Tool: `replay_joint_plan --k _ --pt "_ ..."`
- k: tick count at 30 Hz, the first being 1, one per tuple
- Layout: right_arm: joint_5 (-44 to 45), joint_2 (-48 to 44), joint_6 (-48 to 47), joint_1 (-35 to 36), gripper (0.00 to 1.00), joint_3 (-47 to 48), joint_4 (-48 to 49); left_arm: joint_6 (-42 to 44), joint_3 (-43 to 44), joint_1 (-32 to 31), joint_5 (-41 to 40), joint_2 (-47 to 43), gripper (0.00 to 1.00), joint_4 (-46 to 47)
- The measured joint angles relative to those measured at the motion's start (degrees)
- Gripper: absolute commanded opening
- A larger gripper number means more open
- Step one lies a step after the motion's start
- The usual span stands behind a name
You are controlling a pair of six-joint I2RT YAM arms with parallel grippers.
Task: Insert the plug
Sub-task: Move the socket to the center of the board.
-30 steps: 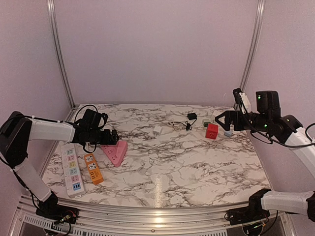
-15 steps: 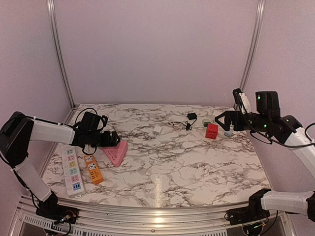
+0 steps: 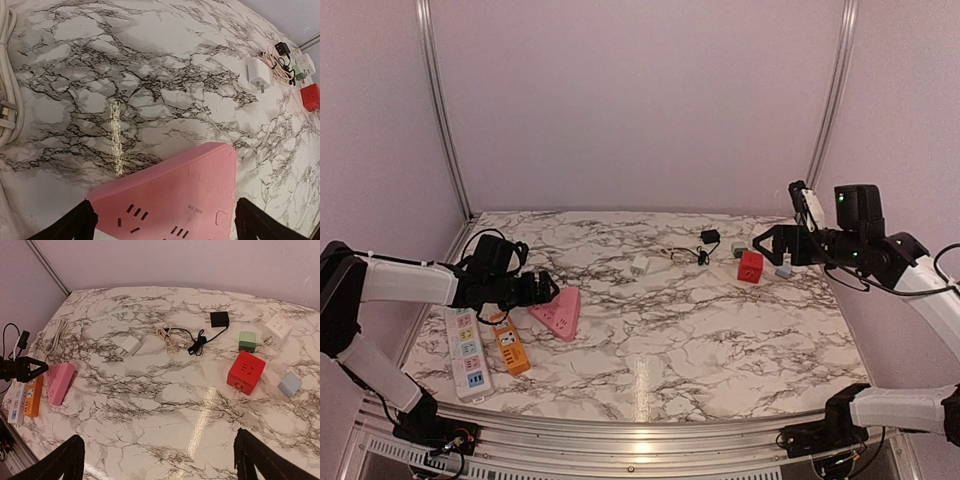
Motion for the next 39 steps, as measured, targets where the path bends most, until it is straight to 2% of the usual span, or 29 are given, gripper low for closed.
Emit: replay_joint_plan --k 6,21,30,39 --pt "-0.37 0.42 0.48 0.00 0.99 0.00 0.52 -1.22 -0.70 -1.09 -0.74 -1.31 0.99 0.02" --pt "-1.22 0.68 0.81 0.00 0.98 0.00 0.52 3.19 -0.63 -1.36 -8.22 0.17 0.99 0.02" --pt "-1.25 0.02 0.96 0.00 0.99 -0.57 0.70 1.77 -1.57 -1.75 -5.75 2.25 0.99 1.20" --pt "-2.12 -0.20 2.25 0.00 0.98 -3.26 2.71 -2.54 -4.81 -6.71 -4.09 1.18 0.99 3.04"
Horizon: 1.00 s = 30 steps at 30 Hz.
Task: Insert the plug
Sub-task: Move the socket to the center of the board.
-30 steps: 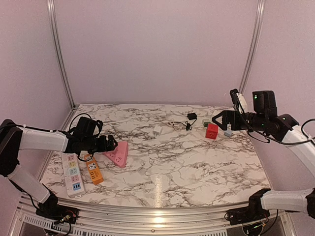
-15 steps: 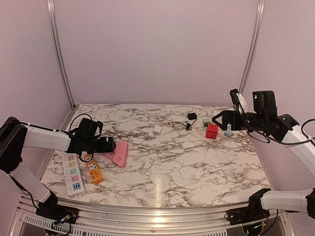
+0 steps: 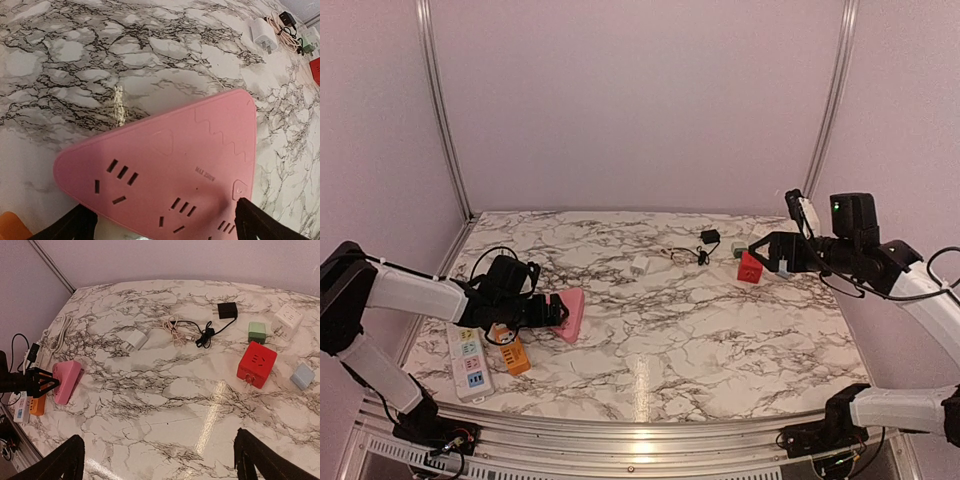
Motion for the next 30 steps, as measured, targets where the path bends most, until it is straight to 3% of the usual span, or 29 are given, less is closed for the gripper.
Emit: replay_joint_plan --k 10,15,24,30 --pt "-1.53 0.04 1.55 0.00 0.99 -1.53 2.10 -4.07 -0.26 -7.15 -2.19 0.44 0.99 0.42" --pt "-2.27 0.04 2.25 0.00 0.99 -2.47 3.10 -4.87 2.67 -9.44 -2.67 5.18 0.99 3.52" --pt "-2.49 -0.02 2.56 0.00 0.99 -2.97 3.39 -5.53 12.15 -13.79 3.78 15.80 0.99 10.36" --pt "-2.43 -0.59 2.54 0.00 0.98 -3.37 3.41 -5.14 12.92 -14.95 6.97 14.40 0.99 10.64"
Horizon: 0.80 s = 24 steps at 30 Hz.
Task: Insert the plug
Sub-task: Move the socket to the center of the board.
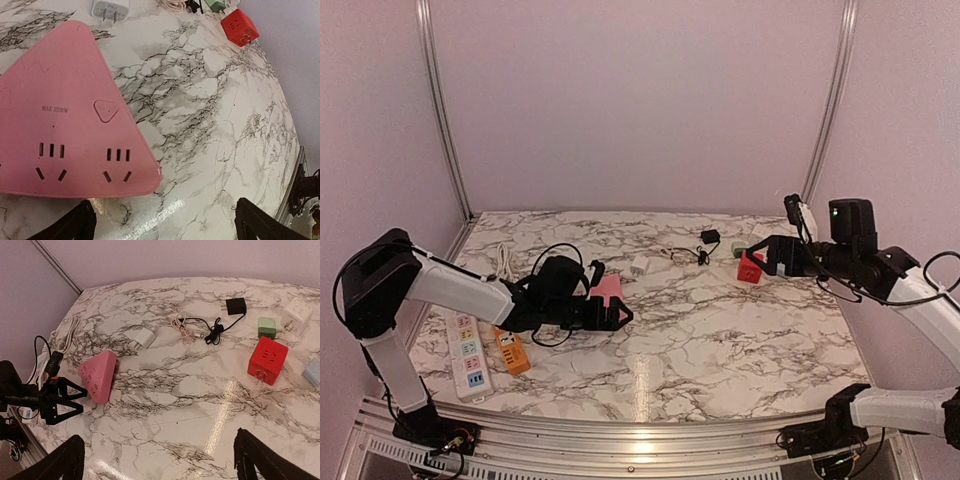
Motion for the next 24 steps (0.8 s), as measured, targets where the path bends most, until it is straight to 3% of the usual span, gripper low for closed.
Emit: replay_joint_plan --k 6,10,16,24 --pt "-0.04 -0.33 0.15 0.00 0.99 -1.01 0.22 3.34 0.42 1.33 -2.38 -9.51 0.99 -1.14" --pt "-0.11 -0.35 0.20 0.00 0.99 -1.51 0.42 5.68 3.26 4.37 -5.95 -11.17 0.99 -3.48" --pt "-0.20 -0.57 0.22 0.00 0.99 -1.68 0.46 8.07 5.05 8.90 -8.68 -7.82 0.99 -6.29" --pt "-0.24 -1.70 0.22 0.00 0.99 -1.75 0.39 9.05 8.48 11.96 -5.81 1.70 0.99 -8.24"
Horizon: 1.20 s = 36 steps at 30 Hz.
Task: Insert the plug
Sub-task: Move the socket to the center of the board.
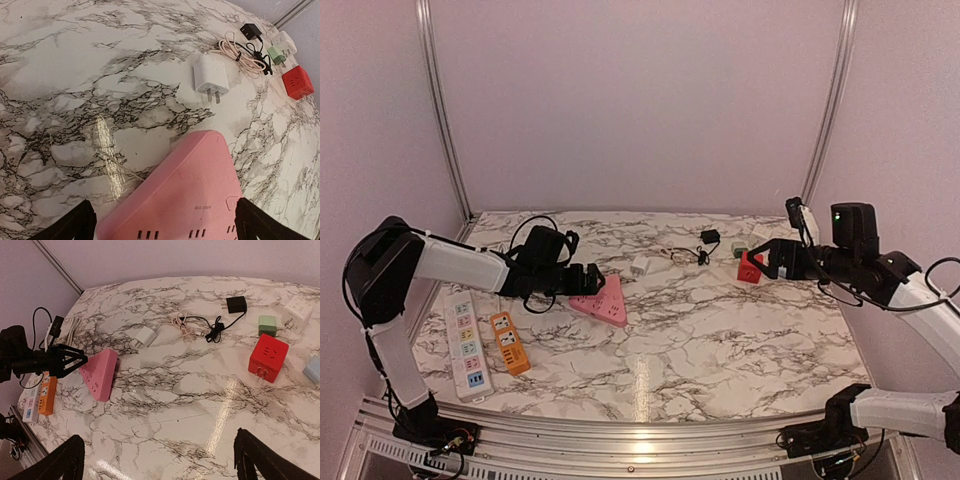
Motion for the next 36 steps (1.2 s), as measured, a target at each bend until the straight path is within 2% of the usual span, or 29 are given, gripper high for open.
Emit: replay_joint_plan --k 12,21,26,36 --pt "-0.02 0.92 0.22 0.00 0.98 0.00 0.07 -0.28 -0.39 -0.72 4.90 1.36 0.99 0.00" --pt "0.74 3.41 0.33 0.00 0.98 0.00 0.50 -1.77 -2.97 -4.31 5.92 1.18 0.99 0.17" --pt "4.83 5.68 0.20 0.00 0.99 0.00 0.55 -2.49 -3.17 -6.34 5.95 1.14 0.99 0.20" --pt "19.93 13.35 1.60 -0.35 0.95 1.09 3.17 -4.61 -4.87 -7.98 6.58 0.92 0.99 2.71"
